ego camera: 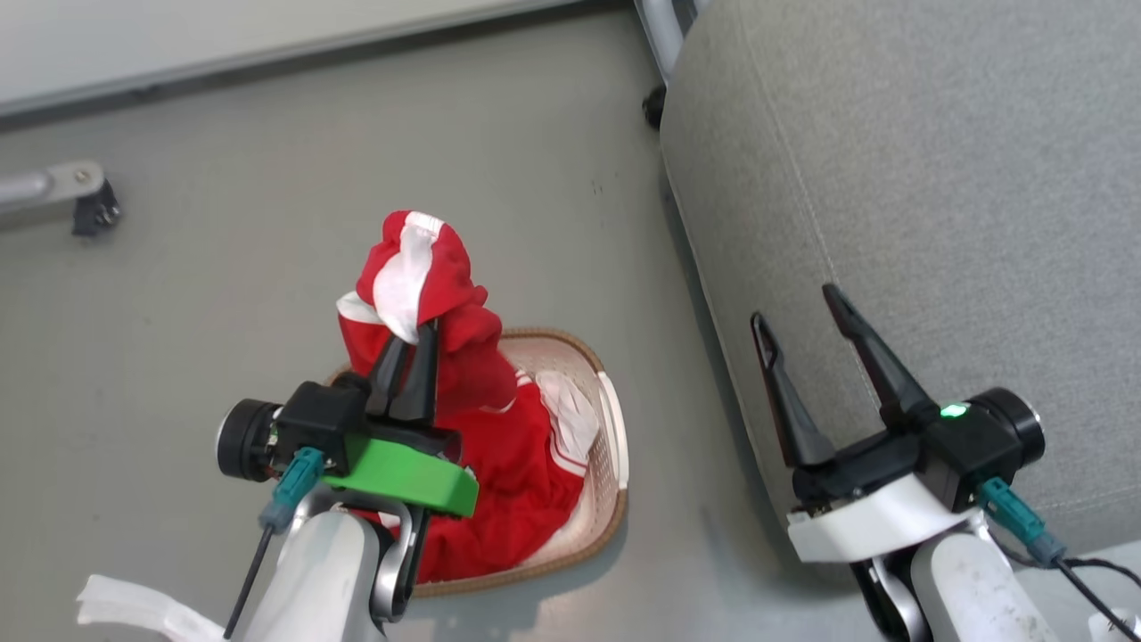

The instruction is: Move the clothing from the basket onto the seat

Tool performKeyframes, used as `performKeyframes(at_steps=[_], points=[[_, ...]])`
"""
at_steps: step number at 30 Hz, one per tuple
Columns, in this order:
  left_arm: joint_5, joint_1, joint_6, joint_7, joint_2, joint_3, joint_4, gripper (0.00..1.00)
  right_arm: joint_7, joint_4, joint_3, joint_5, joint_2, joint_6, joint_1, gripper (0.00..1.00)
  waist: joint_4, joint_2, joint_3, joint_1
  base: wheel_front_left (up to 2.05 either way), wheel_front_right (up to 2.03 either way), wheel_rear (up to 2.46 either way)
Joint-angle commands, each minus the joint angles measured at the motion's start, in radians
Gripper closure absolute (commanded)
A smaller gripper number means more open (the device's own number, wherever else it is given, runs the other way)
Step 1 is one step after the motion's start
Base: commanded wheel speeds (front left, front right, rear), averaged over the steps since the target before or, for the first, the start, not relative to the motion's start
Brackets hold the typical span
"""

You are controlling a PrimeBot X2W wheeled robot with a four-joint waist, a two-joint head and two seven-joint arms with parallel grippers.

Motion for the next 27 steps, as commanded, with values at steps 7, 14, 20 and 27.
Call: performKeyframes(at_steps=[7, 14, 20, 27], points=[[0.038, 0.044, -0.007, -0.001, 0.003, 0.021, -0.089, 1.00, -0.003, 0.015, 0.028, -0.001, 0.008, 0.000, 0.062, 0.00, 0.009, 0.0000, -0.140, 0.0001, 0.00, 0.00, 0.00], [0.048, 0.044, -0.009, 0.000, 0.003, 0.010, -0.168, 1.00, -0.003, 0.001, 0.089, 0.027, 0.008, 0.000, 0.061, 0.00, 0.000, 0.0000, -0.157, 0.0001, 0.00, 0.00, 0.00], [0.052, 0.018, -0.016, 0.000, 0.003, -0.039, -0.208, 1.00, -0.003, -0.027, 0.211, 0.081, -0.018, 0.000, 0.007, 0.00, -0.004, 0.0000, -0.145, 0.0001, 0.00, 0.00, 0.00], [0.052, -0.019, -0.025, 0.000, 0.003, -0.110, -0.219, 1.00, -0.003, 0.003, 0.291, 0.113, -0.025, 0.000, -0.074, 0.00, 0.005, 0.0000, -0.140, 0.0001, 0.00, 0.00, 0.00]])
